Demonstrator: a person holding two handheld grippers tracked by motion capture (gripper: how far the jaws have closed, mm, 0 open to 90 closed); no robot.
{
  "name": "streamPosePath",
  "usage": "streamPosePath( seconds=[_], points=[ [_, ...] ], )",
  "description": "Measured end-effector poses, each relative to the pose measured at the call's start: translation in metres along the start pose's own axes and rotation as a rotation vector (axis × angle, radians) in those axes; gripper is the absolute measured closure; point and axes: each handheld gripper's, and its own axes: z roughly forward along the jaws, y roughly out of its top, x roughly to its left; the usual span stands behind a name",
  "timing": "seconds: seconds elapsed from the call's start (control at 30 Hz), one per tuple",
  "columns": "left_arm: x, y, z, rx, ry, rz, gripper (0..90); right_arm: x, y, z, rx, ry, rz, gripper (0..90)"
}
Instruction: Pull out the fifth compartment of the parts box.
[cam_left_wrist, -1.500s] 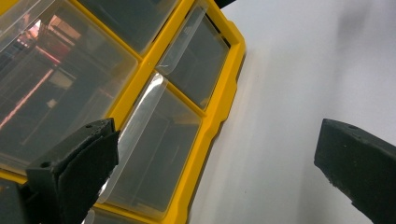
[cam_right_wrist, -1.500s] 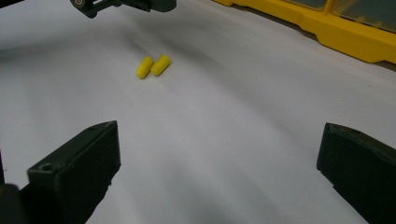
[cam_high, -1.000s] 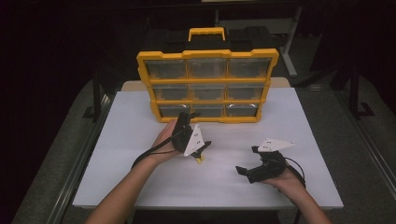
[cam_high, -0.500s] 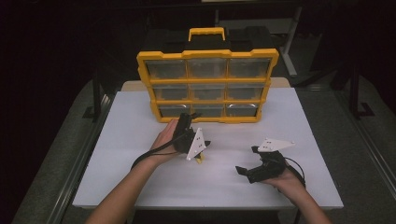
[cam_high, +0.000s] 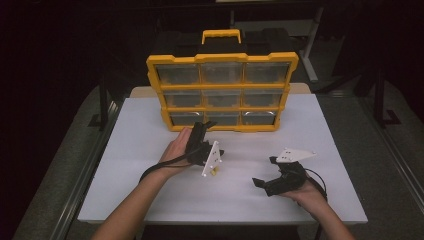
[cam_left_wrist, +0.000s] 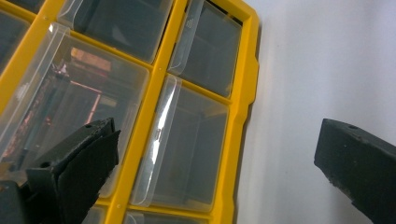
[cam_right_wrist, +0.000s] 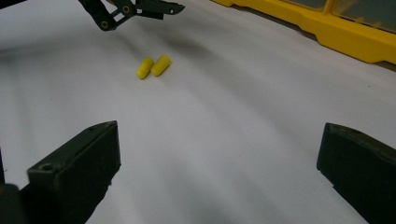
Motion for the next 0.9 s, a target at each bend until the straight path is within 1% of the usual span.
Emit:
streamPosePath(
  seconds=[0.03,0.13,0.17,0.2,0.23,0.27,0.33,0.37,0.4,0.43,0.47,0.53,0.57,0.7,0.77,0.83,0.87,0.9],
  points=[
    [0.0,0.0,-0.0001,0.002,0.004,0.007,0.0,0.0,0.0,0.0,0.0,0.0,-0.001,0.0],
    [0.0,0.0,-0.0001,0.002,0.004,0.007,0.0,0.0001,0.0,0.0,0.0,0.0,-0.001,0.0],
    [-0.0003,0.0,-0.0006,0.006,0.01,0.023,0.0,0.0001,0.0,0.0,0.0,0.0,-0.001,0.0],
    [-0.0003,0.0,-0.0006,0.006,0.01,0.023,0.0,0.0001,0.0,0.0,0.0,0.0,-0.001,0.0],
    [-0.0009,0.0003,-0.0009,0.012,0.018,0.047,0.0,0.0,0.0,0.0,0.0,0.0,0.0,0.0],
    [-0.0014,0.0005,-0.0009,0.012,0.023,0.058,0.0,0.0,0.0,0.0,0.0,0.0,0.0,0.0],
    [-0.0014,0.0005,-0.0009,0.012,0.023,0.058,0.0,0.0,0.0,0.0,0.0,0.0,-0.001,0.0],
    [-0.003,0.001,-0.0013,0.024,0.033,0.108,0.0,0.0,0.0,0.0,0.0,0.0,-0.001,0.0],
    [-0.003,0.001,-0.0013,0.024,0.033,0.108,0.0,0.0,0.0,0.0,0.0,0.0,-0.001,0.0],
    [-0.0032,0.0011,-0.0015,0.027,0.039,0.121,0.0,0.0002,0.0,0.0,0.0,0.0,-0.002,0.0],
    [-0.0033,0.0011,-0.0016,0.027,0.041,0.126,0.0,0.0002,0.0,0.0,0.0,0.0,-0.002,0.0],
    [-0.0033,0.0011,-0.0016,0.027,0.041,0.126,0.0,0.0001,0.0,-0.0001,0.001,-0.001,-0.002,0.0],
    [-0.0038,0.0013,-0.002,0.036,0.046,0.148,0.0,0.0001,0.0,-0.0001,0.001,-0.001,-0.002,0.0],
    [-0.0063,0.0016,-0.0021,0.048,0.059,0.194,0.0,0.0008,-0.0001,0.0003,0.003,-0.002,-0.004,0.0],
    [-0.0071,0.0017,-0.0024,0.052,0.063,0.21,0.0,0.0009,-0.0005,0.0007,0.009,-0.004,-0.008,0.0],
    [-0.0071,0.0017,-0.0024,0.052,0.063,0.21,0.0,0.0011,-0.0006,0.001,0.011,-0.007,-0.008,0.0],
    [-0.0075,0.0017,-0.0037,0.061,0.071,0.226,0.0,0.0013,-0.0006,0.001,0.01,-0.009,-0.01,0.0],
    [-0.0075,0.0022,-0.0045,0.062,0.073,0.229,0.0,0.0014,-0.0005,0.0006,0.008,-0.008,-0.009,0.0]
  ],
)
